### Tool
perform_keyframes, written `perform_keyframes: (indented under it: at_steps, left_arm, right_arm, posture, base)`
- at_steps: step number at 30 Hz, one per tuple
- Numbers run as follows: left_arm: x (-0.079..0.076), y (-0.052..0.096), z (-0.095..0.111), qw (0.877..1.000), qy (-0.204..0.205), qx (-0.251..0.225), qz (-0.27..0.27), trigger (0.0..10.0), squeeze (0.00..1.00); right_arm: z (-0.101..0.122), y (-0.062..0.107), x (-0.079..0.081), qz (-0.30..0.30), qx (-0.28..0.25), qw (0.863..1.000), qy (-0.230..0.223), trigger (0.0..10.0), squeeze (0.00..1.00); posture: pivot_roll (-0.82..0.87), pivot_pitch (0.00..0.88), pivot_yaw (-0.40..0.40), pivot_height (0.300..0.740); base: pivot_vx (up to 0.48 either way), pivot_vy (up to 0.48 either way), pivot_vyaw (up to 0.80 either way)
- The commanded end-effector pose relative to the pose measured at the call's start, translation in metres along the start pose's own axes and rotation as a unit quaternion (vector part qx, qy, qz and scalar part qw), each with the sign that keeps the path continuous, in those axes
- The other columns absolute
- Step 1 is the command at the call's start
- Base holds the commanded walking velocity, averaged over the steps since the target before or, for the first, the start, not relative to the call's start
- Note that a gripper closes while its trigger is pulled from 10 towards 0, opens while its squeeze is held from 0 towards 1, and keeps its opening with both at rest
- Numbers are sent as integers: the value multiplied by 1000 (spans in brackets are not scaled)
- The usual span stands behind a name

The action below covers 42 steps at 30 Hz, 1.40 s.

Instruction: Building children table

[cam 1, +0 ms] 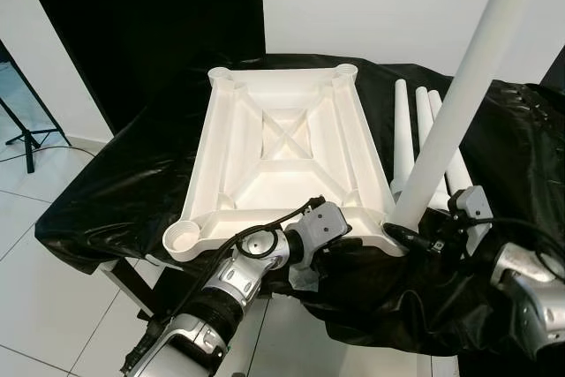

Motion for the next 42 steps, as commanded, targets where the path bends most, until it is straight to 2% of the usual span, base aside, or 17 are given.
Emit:
perform_keyframes:
  at_steps: [1, 3, 6, 13, 17, 18, 21, 22, 23, 24, 28, 29, 30, 31, 35, 39, 42]
  left_arm:
    - [-22, -1, -25, 997, 21, 56, -54, 10000, 0]
    - [-21, -1, -25, 997, 21, 56, -53, 10000, 0]
    - [-22, 0, -25, 997, 22, 57, -53, 10000, 0]
    - [-22, 0, -26, 997, 19, 59, -55, 10000, 0]
    - [-21, -1, -25, 997, 18, 58, -54, 10000, 0]
    - [-21, -1, -25, 997, 17, 58, -54, 10000, 0]
    - [-21, -1, -25, 997, 18, 57, -54, 10000, 0]
    - [-22, -1, -25, 997, 19, 57, -54, 10000, 0]
    - [-22, -1, -25, 997, 19, 57, -54, 10000, 0]
    - [-23, -1, -26, 997, 21, 58, -54, 10000, 0]
    - [-23, 0, -27, 997, 22, 59, -53, 10000, 0]
    - [-23, 0, -26, 997, 22, 59, -52, 10000, 0]
    - [-23, 0, -26, 997, 22, 59, -52, 10000, 0]
    - [-22, -1, -26, 997, 23, 58, -50, 10000, 0]
    - [-23, -2, -25, 997, 24, 56, -49, 10000, 0]
    - [-24, -2, -25, 997, 25, 56, -51, 10000, 0]
    - [-24, -2, -25, 997, 24, 56, -52, 10000, 0]
  right_arm:
    - [-13, -5, 11, -45, 2, 999, -10, 0, 0]
    - [-7, 2, 5, -196, -57, 979, -26, 0, 0]
    - [-9, 3, 6, -250, -66, 965, -38, 0, 0]
    - [-2, -2, -6, -312, -81, 945, -55, 0, 0]
    - [-3, -9, -1, -293, -77, 951, -58, 392, 0]
    - [-4, -13, 3, -277, -75, 956, -59, 9765, 0]
    - [-4, -16, 6, -263, -72, 960, -60, 10000, 0]
    - [-4, -18, 10, -248, -67, 965, -58, 10000, 208]
    - [-4, -18, 10, -248, -67, 965, -58, 10000, 208]
    - [-5, -20, 13, -225, -62, 971, -58, 10000, 1000]
    - [-3, -21, 16, -192, -55, 979, -42, 10000, 1000]
    - [0, -21, 14, -178, -53, 982, -29, 10000, 263]
    - [0, -21, 14, -178, -53, 982, -29, 10000, 263]
    - [4, -20, 9, -162, -49, 985, -14, 10000, 0]
    - [7, -19, 2, -119, -31, 992, 6, 10000, 0]
    - [-2, -14, 14, 27, 42, 999, 0, 10000, 0]
    - [-1, -8, 16, 78, 67, 995, 3, 10000, 0]
  posture:
    - [200, 0, -15, 740]
    - [203, 0, -16, 740]
    - [206, 0, -17, 740]
    - [201, 0, -20, 740]
    - [202, 0, -24, 740]
    - [202, 0, -24, 740]
    - [203, 0, -26, 740]
    - [203, 0, -26, 740]
    - [203, 0, -26, 740]
    - [203, 0, -27, 740]
    - [202, 0, -29, 740]
    - [203, 0, -32, 740]
    - [203, 0, -32, 740]
    - [201, 0, -36, 740]
    - [198, 0, -35, 740]
    - [194, 0, -30, 740]
    - [194, 0, -30, 740]
  base:
    - [0, 0, 0]
    - [0, 0, 0]
    - [0, 0, 0]
    - [0, 0, 0]
    - [0, 0, 0]
    - [0, 0, 0]
    - [0, 0, 0]
    - [0, 0, 0]
    - [0, 0, 0]
    - [0, 0, 0]
    - [0, 0, 0]
    - [0, 0, 0]
    - [0, 0, 0]
    - [0, 0, 0]
    - [0, 0, 0]
    - [0, 0, 0]
    - [0, 0, 0]
Point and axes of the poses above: a point about 5 cm out from each wrist's last joint towards the gripper, its own y axis pointing back from the gripper into the wrist, its own z axis along the axis of the wrist's last joint, x = y × z, the point moved 2 cm from there along -y, pointing out of the wrist towards the gripper, and after that the axes turned 5 degrees about -y, right-handed, at the moved point
